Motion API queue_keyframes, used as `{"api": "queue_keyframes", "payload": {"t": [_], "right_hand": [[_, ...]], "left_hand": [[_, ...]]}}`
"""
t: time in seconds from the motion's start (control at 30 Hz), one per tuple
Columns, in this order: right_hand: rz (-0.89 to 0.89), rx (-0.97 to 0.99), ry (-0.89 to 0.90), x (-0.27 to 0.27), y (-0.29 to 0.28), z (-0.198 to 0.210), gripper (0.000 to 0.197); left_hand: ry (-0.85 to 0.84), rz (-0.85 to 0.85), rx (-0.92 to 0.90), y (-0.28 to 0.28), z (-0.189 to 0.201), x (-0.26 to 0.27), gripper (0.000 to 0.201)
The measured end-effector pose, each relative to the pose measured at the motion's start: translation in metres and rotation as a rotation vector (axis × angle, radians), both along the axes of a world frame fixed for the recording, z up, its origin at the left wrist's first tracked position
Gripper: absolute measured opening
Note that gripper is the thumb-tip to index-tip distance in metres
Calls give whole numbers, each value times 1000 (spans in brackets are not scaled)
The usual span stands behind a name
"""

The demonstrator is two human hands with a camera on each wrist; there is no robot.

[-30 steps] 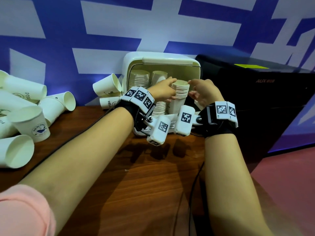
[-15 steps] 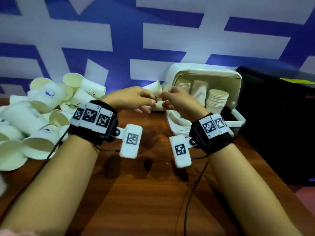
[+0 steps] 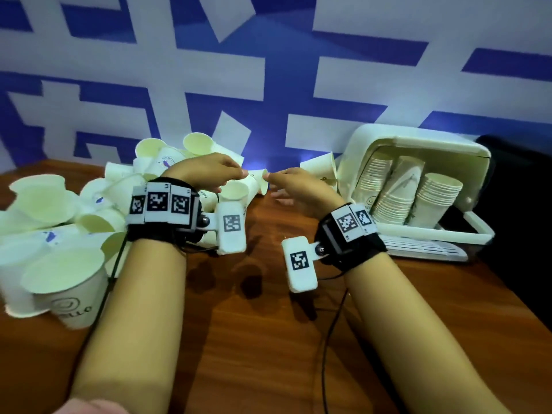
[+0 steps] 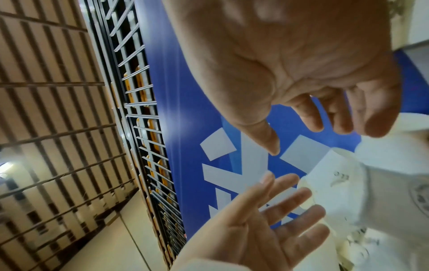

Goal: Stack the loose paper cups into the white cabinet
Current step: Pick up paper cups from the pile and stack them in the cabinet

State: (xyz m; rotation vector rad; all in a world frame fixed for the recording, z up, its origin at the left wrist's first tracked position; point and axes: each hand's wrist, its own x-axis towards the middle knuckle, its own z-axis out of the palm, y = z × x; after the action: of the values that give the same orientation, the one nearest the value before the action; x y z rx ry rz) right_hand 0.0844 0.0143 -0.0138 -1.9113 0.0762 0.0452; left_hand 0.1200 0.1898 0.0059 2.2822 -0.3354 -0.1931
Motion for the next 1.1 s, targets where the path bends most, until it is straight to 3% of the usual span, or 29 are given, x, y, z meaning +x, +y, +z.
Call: {"api": "queue_keyframes", "payload": {"t": [0.2, 0.4, 0.53, 0.7, 0.87, 0.93, 1.03, 1.1], "right_hand": [[17, 147, 86, 23, 25, -22, 21], [47, 63, 161, 33, 27, -41, 57], [85, 148, 198, 40, 25, -49, 47], [171, 264, 230, 39, 20, -53, 9], [117, 252, 185, 36, 14, -43, 18], [80, 250, 146, 34, 11, -36, 21], [42, 195, 70, 28, 2, -22, 10], [28, 179, 22, 20, -6, -13, 17]], "left_hand": [[46, 87, 3, -1, -17, 20, 59], [93, 115, 45, 2, -39, 55, 90], [125, 85, 68, -1, -36, 44, 66], [135, 93, 69, -6, -32, 33, 56], [155, 136, -104, -9, -33, 35, 48], [157, 149, -213, -13, -31, 32, 35], [154, 145, -317, -21, -28, 28, 10], [137, 110, -360, -28, -25, 26, 15]]}}
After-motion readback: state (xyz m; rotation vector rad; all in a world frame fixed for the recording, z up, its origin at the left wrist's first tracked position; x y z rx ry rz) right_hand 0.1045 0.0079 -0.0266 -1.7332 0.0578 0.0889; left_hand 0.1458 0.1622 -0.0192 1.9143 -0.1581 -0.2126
